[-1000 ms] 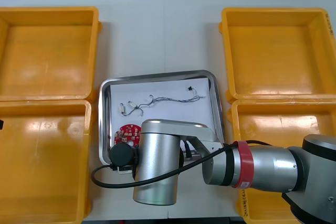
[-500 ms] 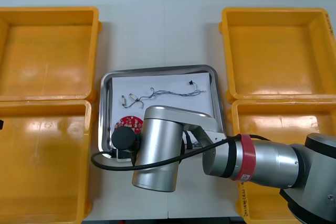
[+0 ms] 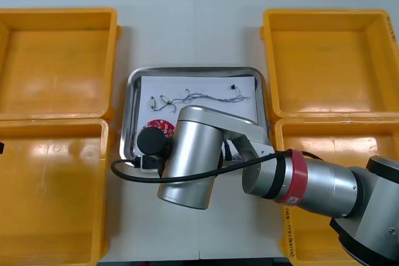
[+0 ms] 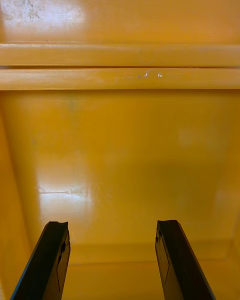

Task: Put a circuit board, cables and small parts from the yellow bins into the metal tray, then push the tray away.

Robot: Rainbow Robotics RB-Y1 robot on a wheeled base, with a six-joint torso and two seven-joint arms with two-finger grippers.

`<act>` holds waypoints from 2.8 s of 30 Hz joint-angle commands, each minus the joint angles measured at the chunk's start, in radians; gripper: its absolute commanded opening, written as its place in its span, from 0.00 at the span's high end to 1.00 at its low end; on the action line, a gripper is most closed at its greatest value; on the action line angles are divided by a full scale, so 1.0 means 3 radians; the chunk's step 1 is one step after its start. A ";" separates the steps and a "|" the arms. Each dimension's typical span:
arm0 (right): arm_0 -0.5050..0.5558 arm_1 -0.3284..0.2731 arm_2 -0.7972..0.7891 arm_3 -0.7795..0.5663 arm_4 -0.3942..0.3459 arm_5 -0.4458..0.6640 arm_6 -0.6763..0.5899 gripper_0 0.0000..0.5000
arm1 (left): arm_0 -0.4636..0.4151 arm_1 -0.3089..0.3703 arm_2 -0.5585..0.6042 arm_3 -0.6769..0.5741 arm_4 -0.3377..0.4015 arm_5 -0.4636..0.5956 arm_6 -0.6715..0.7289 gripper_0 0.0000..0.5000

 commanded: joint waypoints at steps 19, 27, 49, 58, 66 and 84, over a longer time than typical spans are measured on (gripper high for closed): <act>-0.0430 0.0213 -0.0485 0.0332 0.0022 -0.0054 0.0633 1.00 | 0.0039 -0.0029 0.0078 -0.0079 -0.0030 -0.0034 -0.0068 0.00; -0.0461 0.0223 -0.0623 0.0409 0.0032 -0.0044 0.0674 1.00 | 0.0039 -0.0029 0.0078 -0.0079 -0.0030 -0.0034 -0.0068 0.00; -0.0747 0.0259 -0.0746 0.1017 0.0093 -0.0535 0.0812 1.00 | 0.0039 -0.0029 0.0078 -0.0079 -0.0030 -0.0034 -0.0068 0.00; -0.0916 0.0259 -0.0751 0.1237 0.0083 -0.0704 0.0802 1.00 | 0.0039 -0.0029 0.0078 -0.0079 -0.0030 -0.0034 -0.0068 0.00; -0.1044 0.0259 -0.0853 0.1334 0.0083 -0.0780 0.0823 1.00 | 0.0039 -0.0029 0.0078 -0.0079 -0.0030 -0.0034 -0.0068 0.00; -0.1233 0.0259 -0.0868 0.1835 0.0078 -0.1358 0.0812 1.00 | 0.0039 -0.0029 0.0078 -0.0079 -0.0030 -0.0034 -0.0068 0.00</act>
